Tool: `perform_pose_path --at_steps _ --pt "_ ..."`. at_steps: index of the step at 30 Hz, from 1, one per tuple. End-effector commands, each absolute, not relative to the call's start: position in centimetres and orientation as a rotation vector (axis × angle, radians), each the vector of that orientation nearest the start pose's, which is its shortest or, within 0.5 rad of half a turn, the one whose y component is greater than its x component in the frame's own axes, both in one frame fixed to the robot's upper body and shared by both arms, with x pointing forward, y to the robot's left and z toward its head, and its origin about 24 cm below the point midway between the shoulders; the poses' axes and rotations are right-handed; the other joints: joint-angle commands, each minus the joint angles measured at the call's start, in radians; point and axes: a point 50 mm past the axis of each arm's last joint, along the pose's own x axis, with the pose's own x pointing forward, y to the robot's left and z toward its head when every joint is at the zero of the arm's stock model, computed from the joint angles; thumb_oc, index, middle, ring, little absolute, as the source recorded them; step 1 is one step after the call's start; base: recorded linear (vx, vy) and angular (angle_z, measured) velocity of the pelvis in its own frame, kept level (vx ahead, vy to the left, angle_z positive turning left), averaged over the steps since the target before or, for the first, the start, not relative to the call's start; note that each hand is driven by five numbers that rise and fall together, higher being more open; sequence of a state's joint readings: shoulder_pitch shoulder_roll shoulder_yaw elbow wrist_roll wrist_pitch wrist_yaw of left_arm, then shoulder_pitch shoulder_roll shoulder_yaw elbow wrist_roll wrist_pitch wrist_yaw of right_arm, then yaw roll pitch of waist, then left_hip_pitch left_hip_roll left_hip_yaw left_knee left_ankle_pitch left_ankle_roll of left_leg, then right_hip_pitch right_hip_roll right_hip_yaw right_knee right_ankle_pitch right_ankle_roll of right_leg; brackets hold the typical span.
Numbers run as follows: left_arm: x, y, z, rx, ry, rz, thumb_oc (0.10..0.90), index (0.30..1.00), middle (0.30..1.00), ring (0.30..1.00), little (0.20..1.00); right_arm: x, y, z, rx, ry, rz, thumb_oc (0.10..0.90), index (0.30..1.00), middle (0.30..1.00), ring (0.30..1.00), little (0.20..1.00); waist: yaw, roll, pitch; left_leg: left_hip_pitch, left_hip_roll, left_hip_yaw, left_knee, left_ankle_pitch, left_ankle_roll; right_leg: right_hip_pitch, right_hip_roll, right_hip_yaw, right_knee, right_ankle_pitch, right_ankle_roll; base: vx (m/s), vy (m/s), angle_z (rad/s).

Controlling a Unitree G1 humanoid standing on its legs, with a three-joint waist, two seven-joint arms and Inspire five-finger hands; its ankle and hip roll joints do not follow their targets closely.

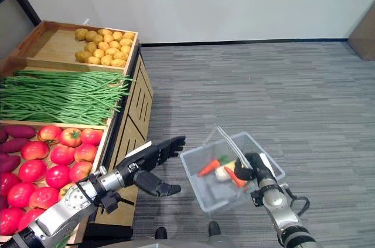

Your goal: Get the vegetables into the basket

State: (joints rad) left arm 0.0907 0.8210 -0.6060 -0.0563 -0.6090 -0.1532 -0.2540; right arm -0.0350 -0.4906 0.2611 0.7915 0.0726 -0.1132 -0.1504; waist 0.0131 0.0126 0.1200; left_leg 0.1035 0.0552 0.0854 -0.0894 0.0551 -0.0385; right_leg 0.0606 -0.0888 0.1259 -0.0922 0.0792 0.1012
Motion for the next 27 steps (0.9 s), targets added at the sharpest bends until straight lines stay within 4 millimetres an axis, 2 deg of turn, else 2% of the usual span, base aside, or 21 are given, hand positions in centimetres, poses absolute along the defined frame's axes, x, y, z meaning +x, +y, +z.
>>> perform_pose_path --at_steps 1,2,4,6,7,8,9,11,12,13,17,18,19,27 --pt "19.0 16.9 1.6 0.072 0.262 -0.780 0.900 1.000 1.000 1.000 1.000 24.6 -28.4 -3.1 -0.562 0.356 -0.212 0.400 0.300 0.300 0.300 0.300 -0.003 -0.036 -0.114 -0.053 0.024 -0.046 0.002 0.003 -0.032 -0.013 -0.076 -0.075 0.005 0.001 0.065 0.02 -0.007 0.07" --pt "18.5 18.0 -0.7 0.112 0.361 -0.728 0.900 1.000 1.000 1.000 1.000 23.6 -29.3 -4.4 -0.592 0.444 -0.231 0.400 0.300 0.300 0.300 0.300 0.000 -0.037 -0.114 -0.049 0.024 -0.050 0.002 -0.005 -0.033 -0.008 -0.076 -0.078 0.005 -0.008 0.065 -0.01 -0.012 0.07" --pt "17.9 19.4 -3.3 0.183 0.455 -0.652 0.900 1.000 1.000 1.000 1.000 22.1 -30.3 -6.0 -0.591 0.553 -0.266 0.400 0.300 0.300 0.300 0.300 0.003 -0.038 -0.113 -0.052 0.025 -0.055 0.002 -0.002 -0.033 -0.009 -0.074 -0.082 0.005 -0.007 0.063 0.01 -0.007 0.03" --pt "17.2 20.3 -5.8 0.222 0.550 -0.569 0.900 1.000 1.000 1.000 1.000 21.2 -30.6 -7.0 -0.578 0.622 -0.276 0.400 0.300 0.300 0.300 0.300 0.003 -0.038 -0.111 -0.055 0.026 -0.060 0.002 0.000 -0.033 -0.011 -0.073 -0.085 0.005 -0.006 0.061 -0.02 -0.017 0.07" --pt "16.2 20.9 -8.0 0.308 0.627 -0.535 0.900 1.000 1.000 1.000 1.000 19.6 -31.0 -8.2 -0.571 0.707 -0.294 0.400 0.300 0.300 0.300 0.300 0.004 -0.038 -0.110 -0.061 0.028 -0.063 0.002 0.002 -0.033 -0.012 -0.073 -0.089 0.005 -0.007 0.060 -0.02 -0.022 0.09" --pt "15.2 21.5 -9.4 0.353 0.699 -0.508 0.900 1.000 1.000 1.000 1.000 19.1 -31.2 -8.6 -0.550 0.740 -0.311 0.400 0.300 0.300 0.300 0.300 0.004 -0.038 -0.110 -0.062 0.029 -0.063 0.002 0.003 -0.034 -0.013 -0.072 -0.090 0.005 -0.007 0.060 -0.01 -0.016 0.08" --pt "15.2 21.4 -9.4 0.354 0.697 -0.508 0.900 1.000 1.000 1.000 1.000 19.1 -31.2 -8.6 -0.551 0.739 -0.311 0.400 0.300 0.300 0.300 0.300 0.003 -0.036 -0.110 -0.063 0.029 -0.063 0.002 0.002 -0.034 -0.014 -0.072 -0.091 0.005 -0.007 0.060 0.00 0.000 0.00" --pt "14.1 21.9 -11.3 0.440 0.787 -0.482 0.900 1.000 1.000 1.000 1.000 18.2 -31.3 -9.3 -0.538 0.794 -0.318 0.400 0.300 0.300 0.300 0.300 0.004 -0.038 -0.111 -0.066 0.031 -0.063 0.002 0.004 -0.034 -0.016 -0.070 -0.091 0.005 -0.006 0.059 -0.01 -0.010 0.02" --pt "12.7 22.0 -13.1 0.541 0.881 -0.478 0.900 1.000 1.000 1.000 1.000 17.1 -31.7 -10.0 -0.508 0.853 -0.350 0.400 0.300 0.300 0.300 0.300 0.004 -0.038 -0.110 -0.068 0.033 -0.062 0.002 0.004 -0.034 -0.018 -0.068 -0.090 0.005 -0.006 0.057 -0.02 -0.021 0.05" --pt "12.2 22.1 -13.7 0.580 0.917 -0.476 0.900 1.000 1.000 1.000 1.000 16.7 -31.8 -10.2 -0.500 0.874 -0.359 0.400 0.300 0.300 0.300 0.300 0.005 -0.038 -0.109 -0.069 0.033 -0.063 0.002 0.004 -0.035 -0.019 -0.067 -0.090 0.005 -0.006 0.056 -0.01 -0.020 0.05" --pt "8.9 23.2 -15.8 0.583 1.121 -0.319 0.900 1.000 1.000 1.000 1.000 15.3 -32.9 -10.5 -0.484 0.945 -0.418 0.400 0.300 0.300 0.300 0.300 0.010 -0.040 -0.110 -0.071 0.035 -0.061 0.002 0.003 -0.037 -0.022 -0.063 -0.090 0.005 -0.005 0.053 0.01 -0.013 -0.02" --pt "8.4 23.3 -15.9 0.584 1.147 -0.307 0.900 1.000 1.000 1.000 1.000 14.9 -33.2 -10.5 -0.487 0.962 -0.424 0.843 0.920 0.920 0.920 0.920 0.012 -0.040 -0.110 -0.071 0.036 -0.062 0.002 0.002 -0.037 -0.023 -0.063 -0.092 0.005 -0.006 0.053 0.00 0.000 0.00" --pt "8.4 23.3 -15.9 0.584 1.146 -0.307 0.900 1.000 1.000 1.000 1.000 14.9 -33.2 -10.5 -0.488 0.962 -0.424 0.900 1.000 1.000 1.000 1.000 0.012 -0.040 -0.110 -0.071 0.036 -0.062 0.002 0.002 -0.037 -0.023 -0.063 -0.092 0.005 -0.006 0.052 0.00 0.000 0.00" --pt "5.6 24.2 -16.5 0.523 1.266 -0.179 0.900 1.000 1.000 1.000 1.000 12.1 -34.9 -10.7 -0.479 1.057 -0.494 0.900 1.000 1.000 1.000 1.000 0.017 -0.040 -0.112 -0.074 0.039 -0.070 0.002 0.005 -0.041 -0.022 -0.058 -0.098 0.005 -0.010 0.049 0.00 -0.001 0.00"
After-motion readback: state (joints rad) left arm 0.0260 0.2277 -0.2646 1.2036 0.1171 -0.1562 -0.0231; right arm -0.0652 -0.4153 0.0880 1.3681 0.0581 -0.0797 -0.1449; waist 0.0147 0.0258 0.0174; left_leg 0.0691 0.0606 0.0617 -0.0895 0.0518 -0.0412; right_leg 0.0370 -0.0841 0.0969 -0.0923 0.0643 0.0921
